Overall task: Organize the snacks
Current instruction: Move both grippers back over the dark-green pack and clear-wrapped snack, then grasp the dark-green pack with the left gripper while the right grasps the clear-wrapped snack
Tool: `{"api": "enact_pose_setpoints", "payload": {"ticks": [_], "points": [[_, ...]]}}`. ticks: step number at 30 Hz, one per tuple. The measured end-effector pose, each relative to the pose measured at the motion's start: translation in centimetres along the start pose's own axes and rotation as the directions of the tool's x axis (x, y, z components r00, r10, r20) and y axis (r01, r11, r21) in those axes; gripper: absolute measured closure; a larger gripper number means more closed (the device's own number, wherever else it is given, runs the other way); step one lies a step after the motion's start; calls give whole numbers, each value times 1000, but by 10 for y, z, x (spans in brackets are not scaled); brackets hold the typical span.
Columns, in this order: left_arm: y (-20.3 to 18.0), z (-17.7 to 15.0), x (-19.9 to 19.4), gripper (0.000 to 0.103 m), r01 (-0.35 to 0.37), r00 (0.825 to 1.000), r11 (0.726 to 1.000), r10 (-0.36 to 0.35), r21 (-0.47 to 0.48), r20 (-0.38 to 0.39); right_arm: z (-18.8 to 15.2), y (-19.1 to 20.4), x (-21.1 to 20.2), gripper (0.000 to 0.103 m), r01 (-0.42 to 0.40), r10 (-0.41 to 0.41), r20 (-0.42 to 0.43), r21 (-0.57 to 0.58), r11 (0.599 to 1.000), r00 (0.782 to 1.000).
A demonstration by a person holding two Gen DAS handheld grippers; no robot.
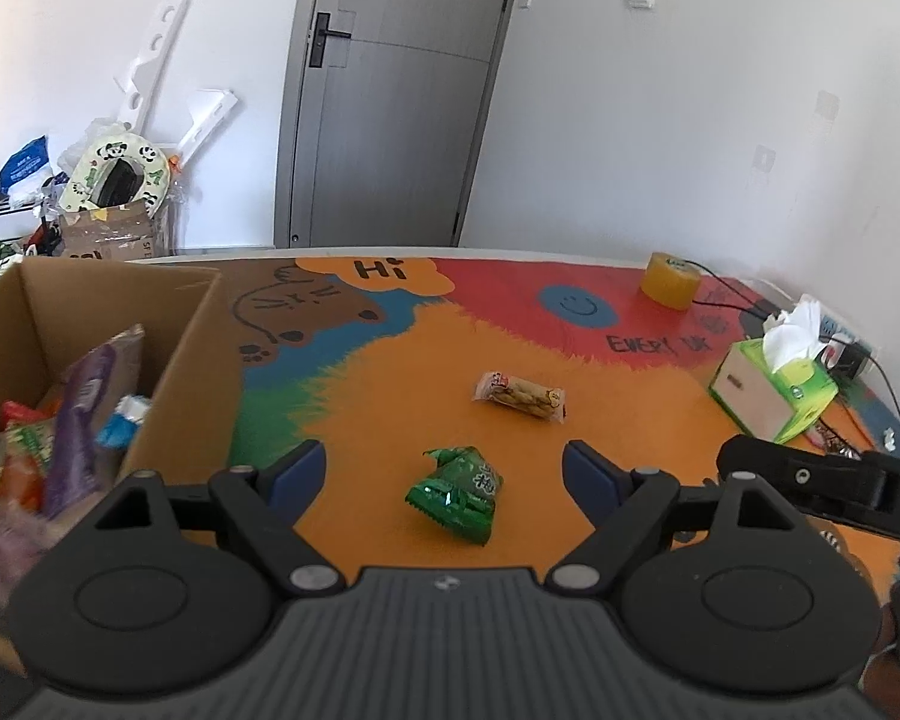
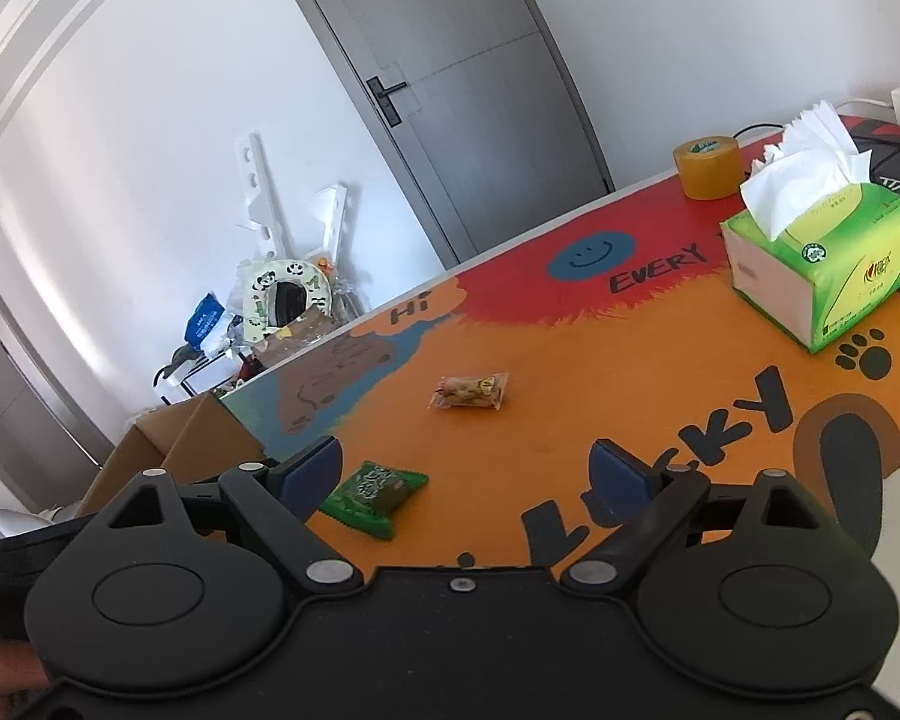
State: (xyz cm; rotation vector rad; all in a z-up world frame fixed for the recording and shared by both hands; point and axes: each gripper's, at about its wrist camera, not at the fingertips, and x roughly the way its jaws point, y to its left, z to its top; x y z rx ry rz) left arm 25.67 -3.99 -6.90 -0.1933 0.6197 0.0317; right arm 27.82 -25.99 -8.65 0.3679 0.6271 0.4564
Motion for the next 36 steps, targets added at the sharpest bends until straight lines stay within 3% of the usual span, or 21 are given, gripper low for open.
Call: {"api": "enact_pose_setpoints", "payload": {"ticks": [12, 19, 21, 23, 25, 28, 36], "points": [[-12, -4, 44, 22, -23, 998, 999, 24, 25, -58, 4, -20, 24, 13, 8, -7, -29, 25, 1000, 1000], [-12, -8, 63, 37, -37, 995, 999, 39, 23, -91, 12, -23, 35, 13, 2, -1, -37, 20, 1000, 999], [-12, -9, 68, 44, -35, 995, 999, 37, 25, -96, 13, -21, 39, 13, 0, 1, -40, 15, 1000, 999], [-9, -11, 73, 62, -32, 993, 999, 34, 16, -111, 14, -20, 43, 14, -2, 2, -45, 9, 1000, 999], [-5, -12, 74, 67, -33, 994, 999, 32, -3, -108, 16, -18, 47, 14, -4, 4, -51, 2, 1000, 999], [-1, -10, 72, 72, -36, 996, 999, 35, -11, -84, 17, -16, 53, 14, -4, 3, -59, -12, 1000, 998], [7, 4, 67, 72, -34, 999, 999, 33, -34, -42, 23, -8, 76, 21, -14, 10, -92, -47, 999, 996]]}}
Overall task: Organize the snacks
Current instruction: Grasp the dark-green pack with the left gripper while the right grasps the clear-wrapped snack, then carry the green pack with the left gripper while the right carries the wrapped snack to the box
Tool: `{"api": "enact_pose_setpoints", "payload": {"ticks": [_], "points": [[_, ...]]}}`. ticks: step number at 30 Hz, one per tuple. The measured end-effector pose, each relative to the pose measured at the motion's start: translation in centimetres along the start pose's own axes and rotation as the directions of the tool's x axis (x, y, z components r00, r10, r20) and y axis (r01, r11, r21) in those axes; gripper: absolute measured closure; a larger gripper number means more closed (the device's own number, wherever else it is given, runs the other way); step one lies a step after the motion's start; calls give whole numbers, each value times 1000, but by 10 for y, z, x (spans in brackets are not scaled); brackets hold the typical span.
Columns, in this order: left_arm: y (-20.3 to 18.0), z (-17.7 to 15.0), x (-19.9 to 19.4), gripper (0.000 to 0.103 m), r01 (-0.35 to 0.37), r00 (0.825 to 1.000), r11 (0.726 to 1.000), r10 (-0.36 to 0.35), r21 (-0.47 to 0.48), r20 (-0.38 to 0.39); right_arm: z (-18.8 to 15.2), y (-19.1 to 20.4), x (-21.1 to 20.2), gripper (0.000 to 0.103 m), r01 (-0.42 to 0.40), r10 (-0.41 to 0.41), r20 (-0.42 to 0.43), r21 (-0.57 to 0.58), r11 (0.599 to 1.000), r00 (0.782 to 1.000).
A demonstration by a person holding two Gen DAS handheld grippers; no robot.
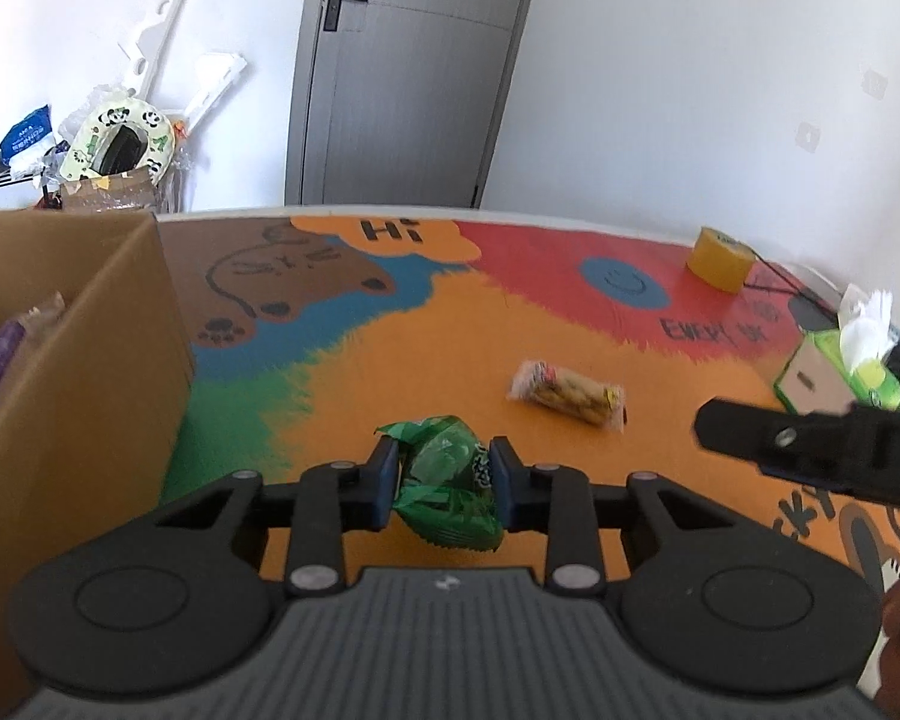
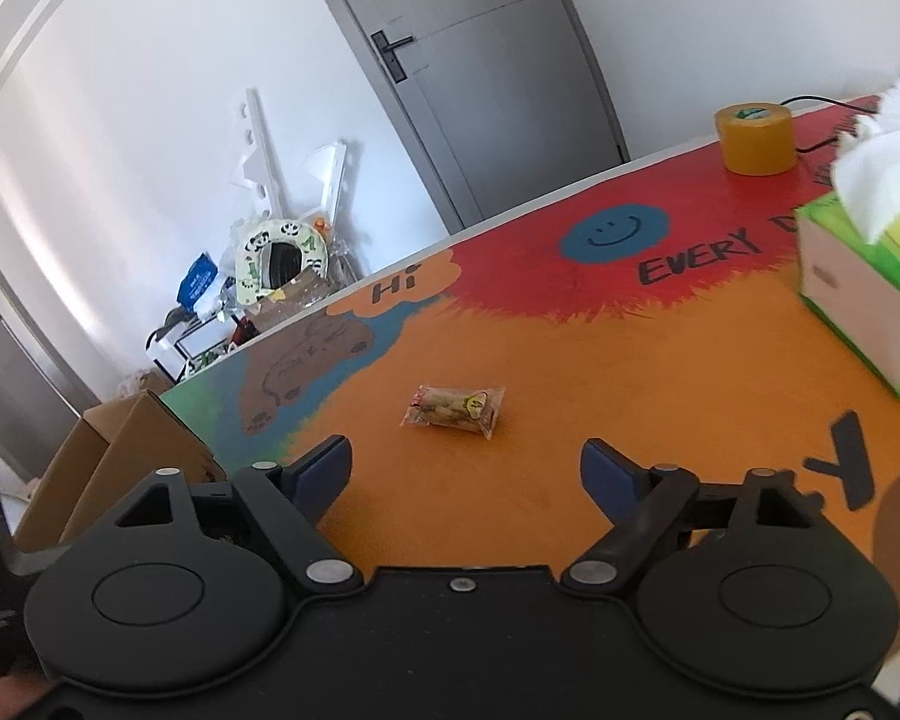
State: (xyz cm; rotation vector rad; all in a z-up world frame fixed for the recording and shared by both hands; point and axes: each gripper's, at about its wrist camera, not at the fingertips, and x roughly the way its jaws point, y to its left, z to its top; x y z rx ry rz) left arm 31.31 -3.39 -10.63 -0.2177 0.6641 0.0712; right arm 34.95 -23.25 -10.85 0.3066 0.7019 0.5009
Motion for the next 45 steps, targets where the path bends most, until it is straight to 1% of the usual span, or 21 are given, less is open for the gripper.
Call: {"api": "enact_pose_setpoints", "payload": {"ticks": [4, 10, 15, 23, 24, 26, 27, 28, 29, 30, 32, 38, 45], "points": [[5, 10, 0, 72, -4, 1000, 1000, 4, -9, 25, 7, 7, 14, 24, 0, -1, -19, -31, 1000, 1000], [13, 22, 5, 72, -9, 999, 999, 11, -35, 48, 20, 15, 41, 25, 7, -10, -49, -52, 999, 999], [23, 28, 11, 72, -28, 997, 997, 32, -66, 65, 24, 23, 64, 25, 38, -43, -62, -74, 997, 997], [32, 28, 26, 72, -43, 998, 996, 47, -83, 46, 24, 27, 88, 25, 51, -59, -78, -104, 993, 995], [31, 27, 27, 72, -44, 998, 996, 48, -82, 45, 23, 28, 90, 26, 52, -61, -80, -109, 993, 995], [31, 26, 28, 72, -44, 998, 996, 48, -82, 42, 23, 28, 94, 32, 49, -60, -88, -119, 992, 994], [31, 26, 29, 72, -44, 998, 996, 48, -83, 39, 22, 29, 94, 33, 48, -59, -90, -123, 991, 994], [31, 25, 30, 72, -45, 998, 996, 48, -83, 35, 20, 30, 93, 38, 53, -65, -82, -135, 989, 994], [31, 25, 30, 72, -45, 998, 995, 48, -84, 34, 20, 31, 93, 45, 61, -73, -82, -145, 988, 994], [31, 25, 30, 72, -44, 998, 995, 47, -85, 33, 19, 31, 92, 49, 71, -84, -78, -157, 985, 993], [31, 25, 28, 72, -42, 998, 995, 45, -85, 33, 19, 30, 89, 53, 61, -74, -81, -149, 987, 994], [29, 21, 18, 72, -39, 998, 996, 42, -82, 38, 9, 28, 73, 56, 44, -56, -80, -151, 988, 995], [24, 14, -4, 72, -18, 998, 996, 23, -82, 53, -3, 24, 44, 57, 47, -53, -64, -95, 994, 996]]}}
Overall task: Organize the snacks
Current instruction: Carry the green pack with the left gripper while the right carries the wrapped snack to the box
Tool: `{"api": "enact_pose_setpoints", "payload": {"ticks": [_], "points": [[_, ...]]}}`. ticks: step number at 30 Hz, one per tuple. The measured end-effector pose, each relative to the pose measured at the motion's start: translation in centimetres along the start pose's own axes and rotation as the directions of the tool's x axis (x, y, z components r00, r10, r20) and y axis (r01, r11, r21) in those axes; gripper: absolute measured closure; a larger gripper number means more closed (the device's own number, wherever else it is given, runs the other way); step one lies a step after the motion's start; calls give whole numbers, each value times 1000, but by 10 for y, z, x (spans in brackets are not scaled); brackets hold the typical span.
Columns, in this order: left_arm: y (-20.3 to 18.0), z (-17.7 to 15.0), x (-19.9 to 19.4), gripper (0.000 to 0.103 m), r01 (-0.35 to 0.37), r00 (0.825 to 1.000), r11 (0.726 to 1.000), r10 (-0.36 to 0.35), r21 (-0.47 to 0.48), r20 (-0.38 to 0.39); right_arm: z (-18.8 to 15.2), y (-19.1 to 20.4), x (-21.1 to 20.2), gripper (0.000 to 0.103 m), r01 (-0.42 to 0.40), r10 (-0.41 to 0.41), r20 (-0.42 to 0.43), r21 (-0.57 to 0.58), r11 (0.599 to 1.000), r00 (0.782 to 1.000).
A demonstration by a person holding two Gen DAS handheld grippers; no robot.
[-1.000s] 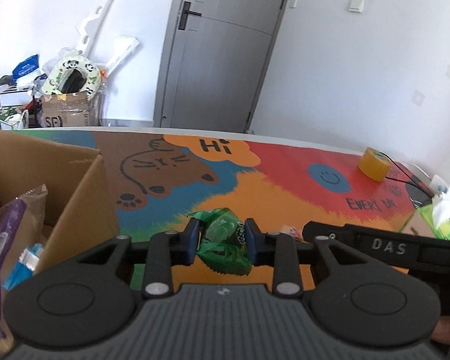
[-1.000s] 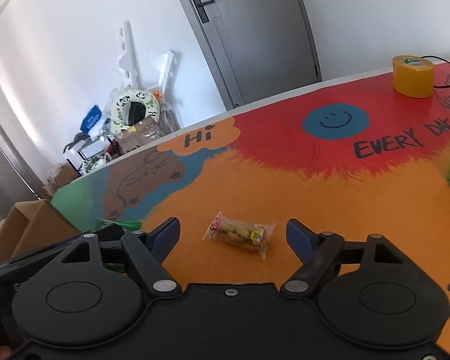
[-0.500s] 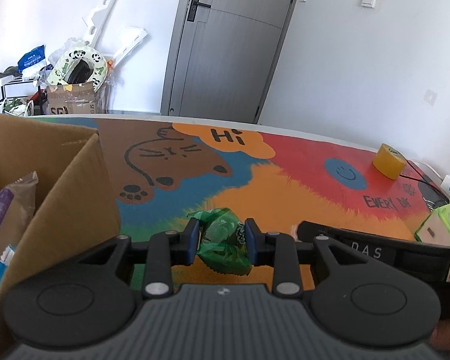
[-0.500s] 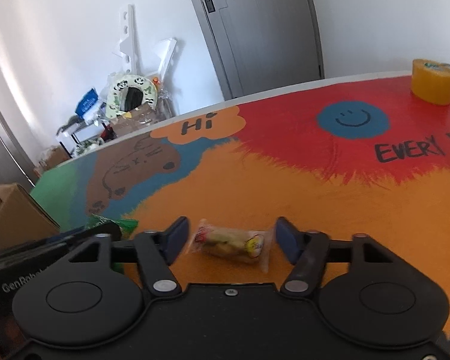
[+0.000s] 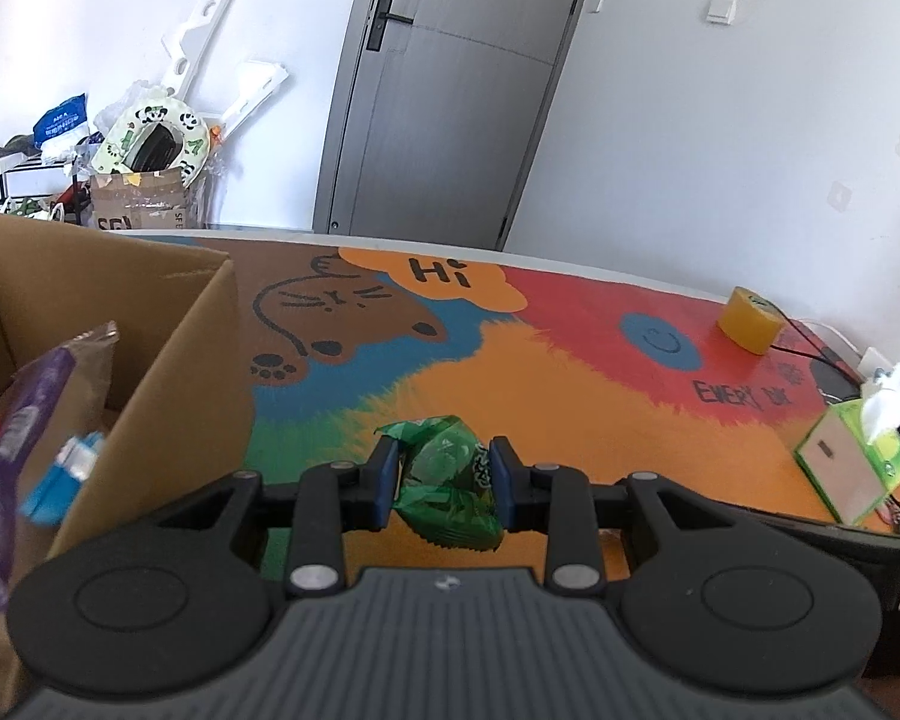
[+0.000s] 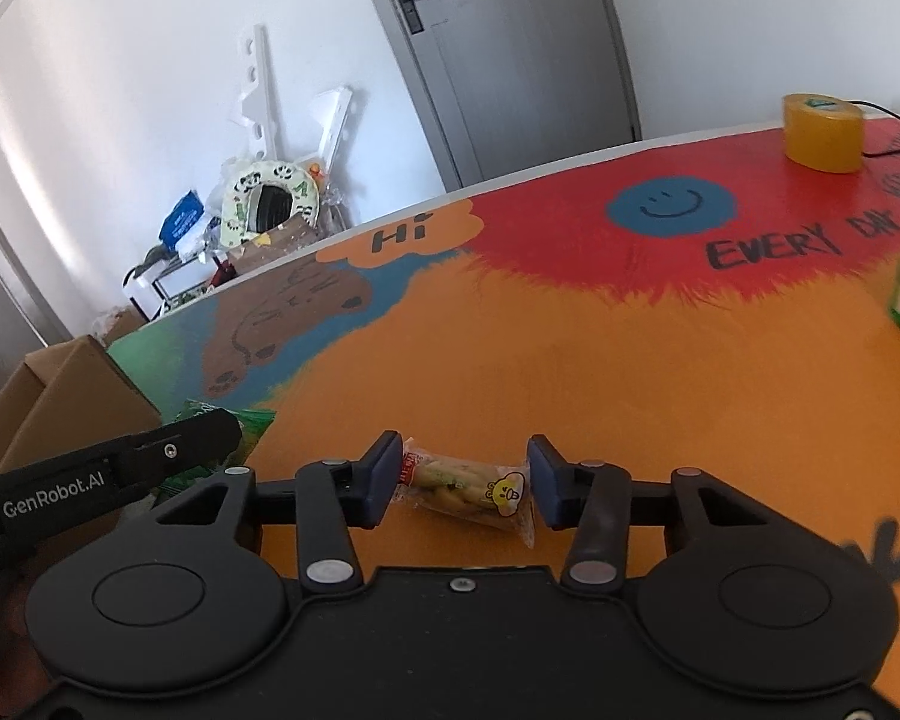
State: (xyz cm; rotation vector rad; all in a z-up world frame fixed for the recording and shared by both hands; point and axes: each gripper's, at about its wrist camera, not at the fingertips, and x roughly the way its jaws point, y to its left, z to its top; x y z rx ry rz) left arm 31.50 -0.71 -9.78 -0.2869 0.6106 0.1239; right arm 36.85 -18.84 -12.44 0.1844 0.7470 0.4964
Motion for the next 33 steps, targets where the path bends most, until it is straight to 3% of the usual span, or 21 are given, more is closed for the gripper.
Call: {"api": "enact_pose_setpoints", "payload": {"ticks": [18, 33], "points": [[2, -11, -76, 72, 41, 994, 999, -42, 8, 99, -19, 29, -81, 57, -8, 8, 119, -1, 1000, 993], [28, -2, -127, 72, 30, 981, 1000, -28, -8, 192, -20, 76, -114, 57, -48, 58, 190, -56, 997, 980]]}}
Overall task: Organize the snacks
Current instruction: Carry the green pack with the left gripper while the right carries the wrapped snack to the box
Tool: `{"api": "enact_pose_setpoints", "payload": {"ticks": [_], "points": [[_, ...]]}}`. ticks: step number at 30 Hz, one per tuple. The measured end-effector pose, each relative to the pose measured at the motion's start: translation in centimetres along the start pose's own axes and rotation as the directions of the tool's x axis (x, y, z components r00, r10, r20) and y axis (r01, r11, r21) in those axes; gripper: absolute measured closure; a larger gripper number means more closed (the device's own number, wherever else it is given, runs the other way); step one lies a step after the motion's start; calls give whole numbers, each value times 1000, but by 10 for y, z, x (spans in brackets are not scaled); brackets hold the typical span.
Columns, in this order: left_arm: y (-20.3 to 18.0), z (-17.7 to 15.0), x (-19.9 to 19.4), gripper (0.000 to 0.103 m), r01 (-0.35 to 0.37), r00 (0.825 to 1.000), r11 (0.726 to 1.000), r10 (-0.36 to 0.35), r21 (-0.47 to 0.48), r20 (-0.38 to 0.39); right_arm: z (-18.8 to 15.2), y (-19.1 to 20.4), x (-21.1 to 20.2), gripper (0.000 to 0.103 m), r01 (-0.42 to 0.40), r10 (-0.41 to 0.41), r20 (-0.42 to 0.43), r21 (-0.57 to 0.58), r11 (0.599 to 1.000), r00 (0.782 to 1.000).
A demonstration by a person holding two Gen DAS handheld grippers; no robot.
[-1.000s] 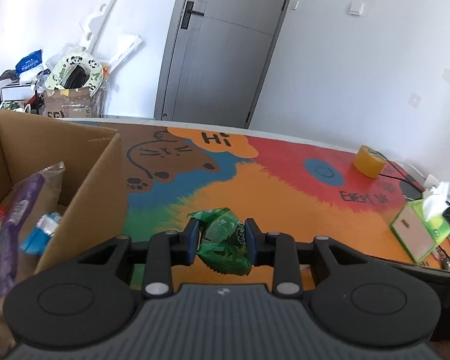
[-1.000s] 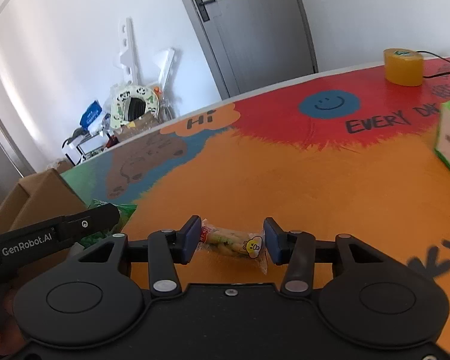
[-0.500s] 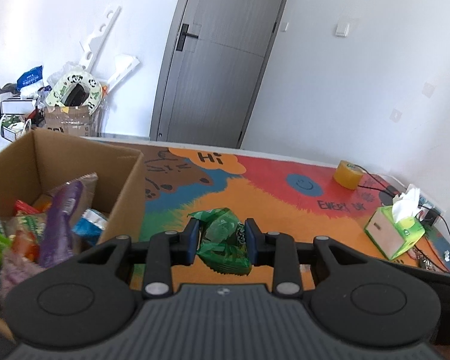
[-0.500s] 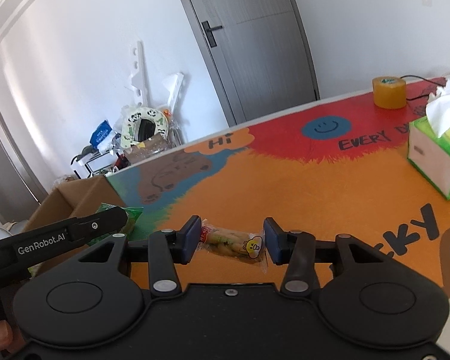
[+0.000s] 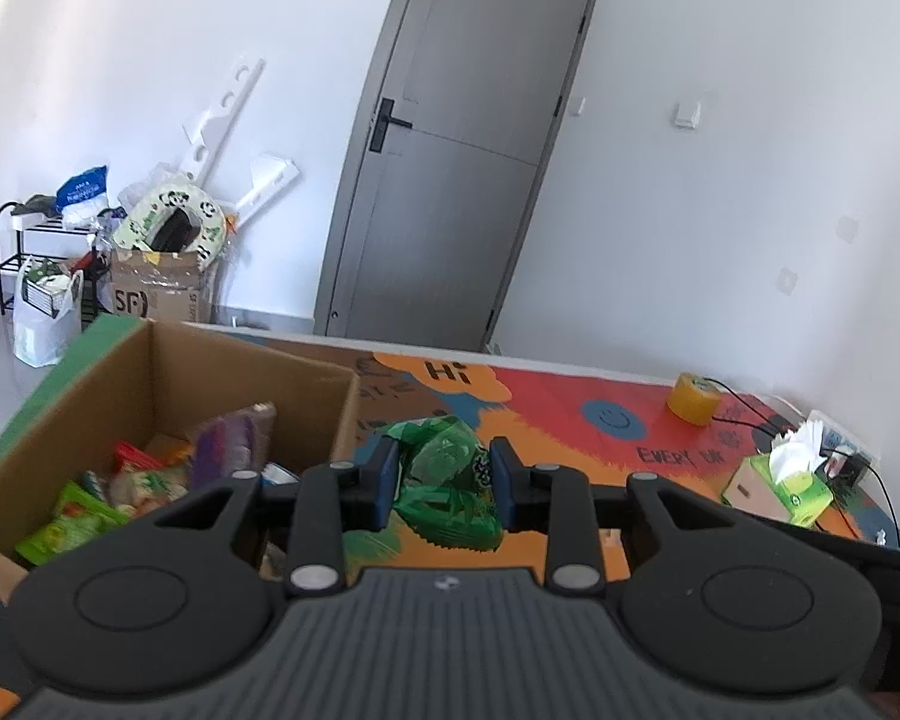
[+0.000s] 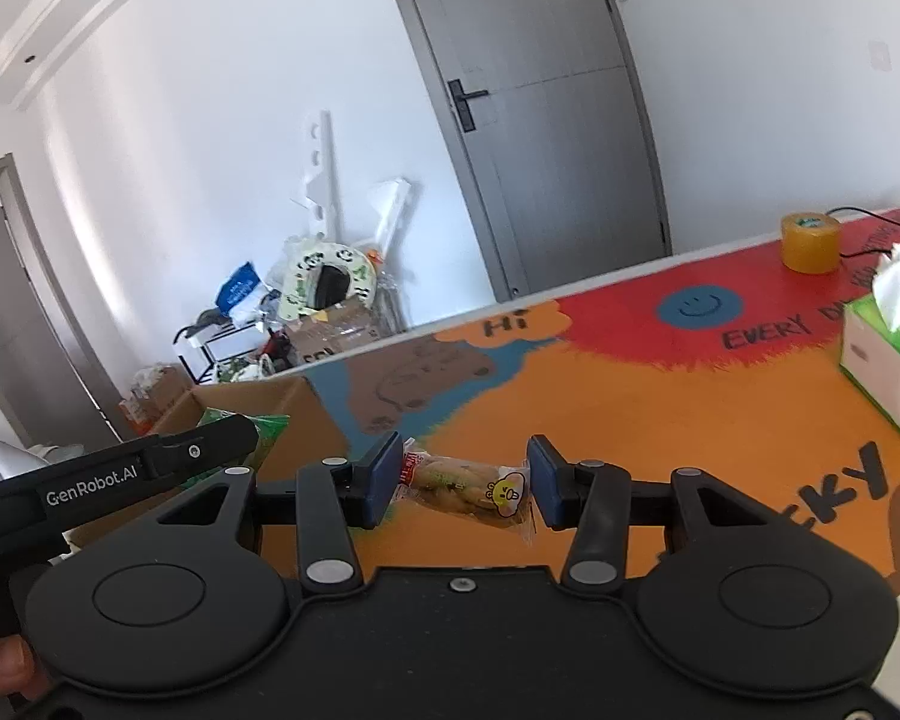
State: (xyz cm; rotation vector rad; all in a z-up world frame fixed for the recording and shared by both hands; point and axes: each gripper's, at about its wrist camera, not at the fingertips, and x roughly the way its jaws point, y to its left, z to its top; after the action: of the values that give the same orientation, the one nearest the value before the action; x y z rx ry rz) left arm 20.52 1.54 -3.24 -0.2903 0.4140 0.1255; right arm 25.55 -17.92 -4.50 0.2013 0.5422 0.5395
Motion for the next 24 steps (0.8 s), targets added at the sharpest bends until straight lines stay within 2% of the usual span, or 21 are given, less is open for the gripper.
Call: {"api": "enact_pose_setpoints", "payload": {"ticks": [14, 24], "points": [[43, 18, -22, 72, -67, 996, 997, 68, -30, 50, 7, 46, 8, 57, -69, 70, 25, -48, 996, 997], [78, 29, -17, 72, -123, 991, 991, 126, -50, 54, 12, 76, 29, 57, -108, 109, 10, -83, 991, 994]]}}
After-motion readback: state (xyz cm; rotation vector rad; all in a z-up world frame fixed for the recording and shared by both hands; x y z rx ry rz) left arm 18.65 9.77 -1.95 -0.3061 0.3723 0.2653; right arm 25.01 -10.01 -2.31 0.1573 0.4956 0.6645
